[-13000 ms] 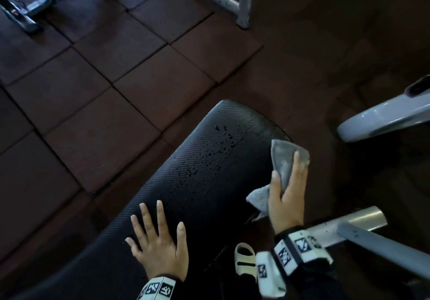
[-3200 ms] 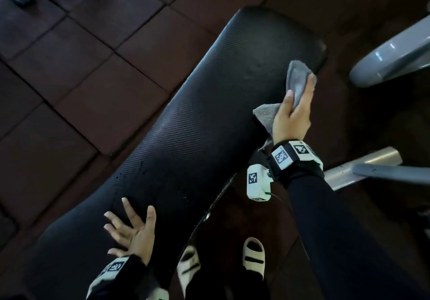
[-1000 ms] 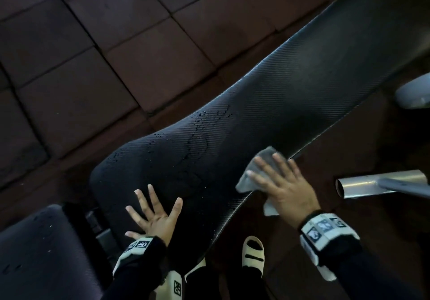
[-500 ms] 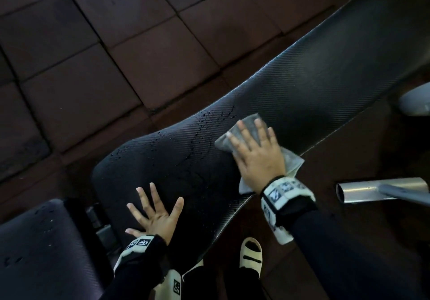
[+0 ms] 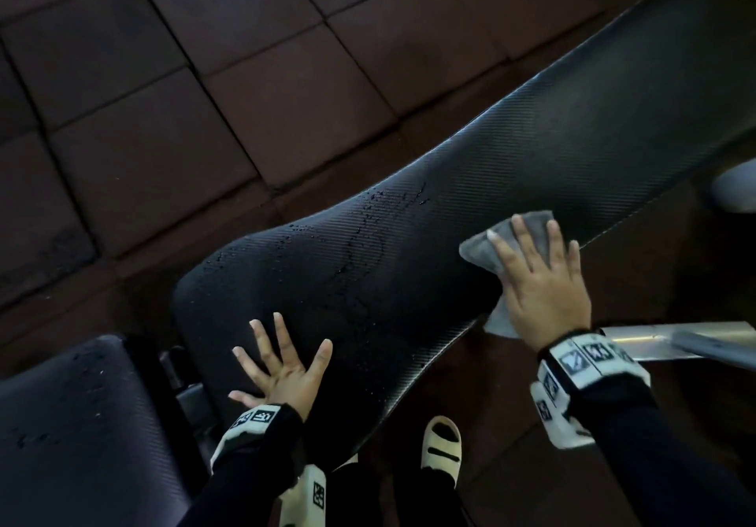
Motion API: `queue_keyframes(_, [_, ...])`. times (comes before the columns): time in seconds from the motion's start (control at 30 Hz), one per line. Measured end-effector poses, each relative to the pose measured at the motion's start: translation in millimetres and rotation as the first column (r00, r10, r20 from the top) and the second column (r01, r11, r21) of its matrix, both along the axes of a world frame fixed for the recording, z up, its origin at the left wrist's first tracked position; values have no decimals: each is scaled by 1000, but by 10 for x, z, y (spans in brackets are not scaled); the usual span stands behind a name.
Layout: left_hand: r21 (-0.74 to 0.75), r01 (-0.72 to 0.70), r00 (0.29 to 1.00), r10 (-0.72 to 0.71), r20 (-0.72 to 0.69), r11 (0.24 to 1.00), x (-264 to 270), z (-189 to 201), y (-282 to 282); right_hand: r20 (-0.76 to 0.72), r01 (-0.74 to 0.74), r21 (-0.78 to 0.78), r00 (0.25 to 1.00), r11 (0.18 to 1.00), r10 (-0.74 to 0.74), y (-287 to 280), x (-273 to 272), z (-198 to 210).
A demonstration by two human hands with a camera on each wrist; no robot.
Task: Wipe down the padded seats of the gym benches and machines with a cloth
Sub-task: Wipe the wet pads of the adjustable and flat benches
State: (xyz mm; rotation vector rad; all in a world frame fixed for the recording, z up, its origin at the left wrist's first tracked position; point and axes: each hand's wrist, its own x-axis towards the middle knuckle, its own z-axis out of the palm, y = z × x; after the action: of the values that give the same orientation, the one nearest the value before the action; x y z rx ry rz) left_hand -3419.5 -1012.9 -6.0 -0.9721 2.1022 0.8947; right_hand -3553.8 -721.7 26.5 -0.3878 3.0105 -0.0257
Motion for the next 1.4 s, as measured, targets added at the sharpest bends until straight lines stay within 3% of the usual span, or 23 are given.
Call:
queue_keyframes(0.13, [9, 6, 1000, -6, -3, 1000, 5, 3, 1, 12, 16, -45, 1000, 999, -16, -452, -245, 13])
queue_keyframes(0.3, [13, 17, 1000, -17, 5, 1000, 11, 3, -9, 11, -197, -40, 980, 979, 198, -915, 260, -128])
queue_keyframes(0.4, [8, 18, 1000, -18, 6, 1000, 5, 9, -16, 71, -343, -22, 936, 939, 343, -806, 688, -239])
queue_keyframes(0.5, [23, 31, 999, -31, 13, 999, 10, 4, -26, 138, -379, 31, 918, 925, 372, -497, 818, -247])
queue_keyframes(0.6, [34, 45, 999, -46, 16, 998, 16, 5, -36, 165, -261, 56, 954, 964, 248, -251, 635, -134])
queue_keyframes(0.73, [33, 68, 997, -69, 31, 997, 17, -4, -48, 113, 95, 5, 989, 995, -95, -229, 57, 85])
queue_keyframes(0.93, [30, 81, 996, -82, 33, 996, 21, -30, -59, 148, 245, 41, 957, 969, -249, -838, -751, 202])
queue_keyframes(1.03, [26, 82, 996, -83, 24, 996, 28, -25, -58, 192, 156, 64, 967, 986, -165, -1302, -881, 156])
queue_keyframes(1.17, [21, 81, 996, -81, 22, 997, 30, -25, -56, 208, -127, 65, 972, 990, 111, -1729, -574, 25])
queue_keyframes(1.3, [18, 82, 996, -83, 31, 996, 28, -27, -62, 209, -366, 11, 911, 931, 356, -1544, -38, -109])
queue_keyframes(1.4, [27, 87, 995, -88, 37, 996, 30, -37, -67, 241, -412, 44, 889, 910, 390, -1118, 193, -104])
